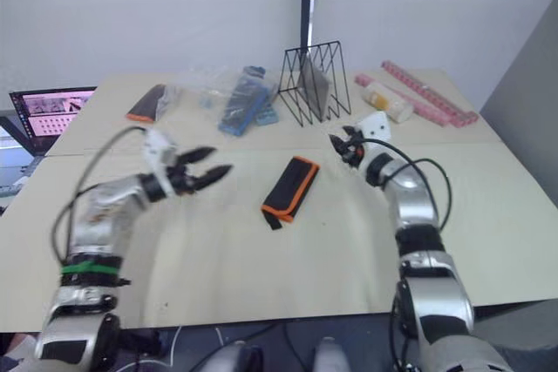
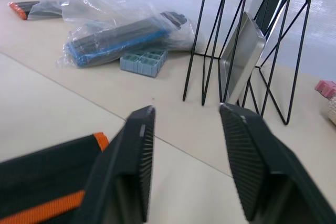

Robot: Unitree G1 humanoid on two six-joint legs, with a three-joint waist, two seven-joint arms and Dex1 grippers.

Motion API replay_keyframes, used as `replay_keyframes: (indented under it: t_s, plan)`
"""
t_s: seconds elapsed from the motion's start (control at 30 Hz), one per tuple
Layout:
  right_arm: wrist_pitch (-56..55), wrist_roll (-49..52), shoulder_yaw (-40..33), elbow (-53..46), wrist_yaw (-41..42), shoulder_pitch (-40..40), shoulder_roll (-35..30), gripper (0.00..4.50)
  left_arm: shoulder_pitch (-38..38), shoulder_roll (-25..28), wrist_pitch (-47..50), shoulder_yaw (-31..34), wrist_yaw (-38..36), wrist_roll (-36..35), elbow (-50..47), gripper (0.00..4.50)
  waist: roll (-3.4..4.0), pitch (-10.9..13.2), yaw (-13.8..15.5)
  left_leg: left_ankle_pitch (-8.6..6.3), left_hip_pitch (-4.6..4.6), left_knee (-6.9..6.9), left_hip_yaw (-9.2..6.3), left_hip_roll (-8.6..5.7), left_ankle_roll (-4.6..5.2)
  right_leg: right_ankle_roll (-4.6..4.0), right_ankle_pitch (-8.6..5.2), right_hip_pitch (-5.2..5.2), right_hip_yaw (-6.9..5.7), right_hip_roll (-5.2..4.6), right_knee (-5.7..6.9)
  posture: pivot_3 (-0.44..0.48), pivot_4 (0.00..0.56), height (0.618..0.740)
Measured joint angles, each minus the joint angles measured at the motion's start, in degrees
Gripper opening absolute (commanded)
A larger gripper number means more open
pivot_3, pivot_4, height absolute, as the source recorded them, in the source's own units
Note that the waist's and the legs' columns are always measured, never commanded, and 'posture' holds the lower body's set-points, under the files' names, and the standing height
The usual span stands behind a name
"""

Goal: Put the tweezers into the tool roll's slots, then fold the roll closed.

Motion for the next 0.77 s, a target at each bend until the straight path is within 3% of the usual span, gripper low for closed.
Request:
replay_keyframes:
  t_s: [0.1,0.13,0.23,0.4,0.57,0.77]
  plan:
    - [2.6,2.6,-2.7,-5.8,2.8,5.9,-5.0,4.29,11.0,4.3,0.7,6.4,2.4,-0.7,-3.2,4.5,0.06,0.1,0.6,-0.01,0.01,-0.02,0.0,0.02,0.01,0.0,0.0,-0.01,-0.03,0.01,-0.03,0.0,0.15,0.687]
    - [3.2,3.0,-3.7,-6.6,3.3,7.4,-6.0,4.41,13.4,5.1,0.6,7.8,3.3,-0.6,-3.6,4.5,0.05,0.1,1.0,0.0,0.01,0.0,0.0,0.02,0.0,-0.02,0.01,0.0,-0.04,0.01,-0.04,0.0,0.15,0.687]
    - [2.7,4.3,-4.5,-11.5,6.0,15.4,-8.3,4.41,24.7,8.3,-2.4,13.7,3.9,-0.2,-5.1,4.5,0.06,0.1,1.6,-0.01,0.11,0.01,0.0,0.04,-0.01,-0.04,0.02,0.15,-0.04,-0.03,-0.13,0.0,0.15,0.687]
    - [-0.7,5.0,-8.1,-10.8,6.7,24.4,-9.4,4.41,39.0,9.8,-7.7,22.6,3.4,0.3,-0.1,4.5,0.15,0.2,2.4,-0.02,0.13,0.03,0.04,0.04,0.0,-0.05,0.01,0.12,-0.03,-0.08,-0.23,0.0,0.15,0.687]
    - [-5.0,4.4,-9.5,-6.9,5.0,24.4,-10.6,4.41,41.1,9.8,-14.0,24.2,10.2,4.2,4.0,4.5,0.1,0.3,3.9,0.19,0.2,0.08,0.03,0.12,-0.13,-0.13,-0.07,0.21,-0.19,-0.1,-0.4,0.0,0.15,0.687]
    - [-5.4,4.5,-9.5,-4.7,5.0,24.9,-10.5,4.41,46.1,7.6,-15.0,25.4,10.9,2.3,1.4,4.5,0.09,0.3,4.1,0.17,0.2,0.06,0.08,0.13,-0.05,-0.13,-0.07,0.17,-0.16,-0.13,-0.35,0.0,0.15,0.687]
